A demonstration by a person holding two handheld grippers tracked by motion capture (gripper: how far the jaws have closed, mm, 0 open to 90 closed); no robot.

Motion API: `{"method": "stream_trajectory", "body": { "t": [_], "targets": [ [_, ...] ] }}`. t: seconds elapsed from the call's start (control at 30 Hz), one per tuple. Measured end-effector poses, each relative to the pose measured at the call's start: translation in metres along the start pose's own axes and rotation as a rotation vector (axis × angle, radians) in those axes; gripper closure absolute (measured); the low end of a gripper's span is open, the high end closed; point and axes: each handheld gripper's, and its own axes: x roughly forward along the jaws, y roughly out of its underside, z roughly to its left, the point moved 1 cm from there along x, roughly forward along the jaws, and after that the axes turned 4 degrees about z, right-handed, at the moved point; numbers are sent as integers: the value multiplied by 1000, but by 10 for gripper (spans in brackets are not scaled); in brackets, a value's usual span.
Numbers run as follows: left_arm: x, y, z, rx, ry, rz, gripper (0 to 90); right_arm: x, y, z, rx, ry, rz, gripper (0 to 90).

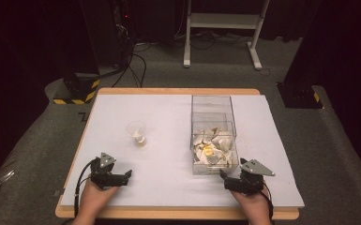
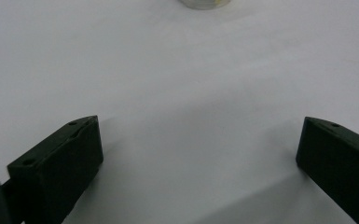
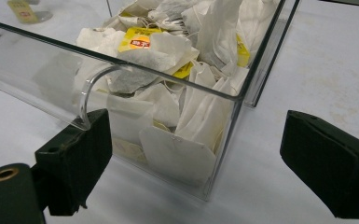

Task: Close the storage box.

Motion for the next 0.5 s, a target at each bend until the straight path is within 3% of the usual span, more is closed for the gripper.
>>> {"method": "stream_trajectory", "body": {
  "t": [0.5],
  "targets": [
    [0, 0, -1, 0, -8, 1, 7, 12, -13, -8, 15, 21, -23, 101]
  ]
}}
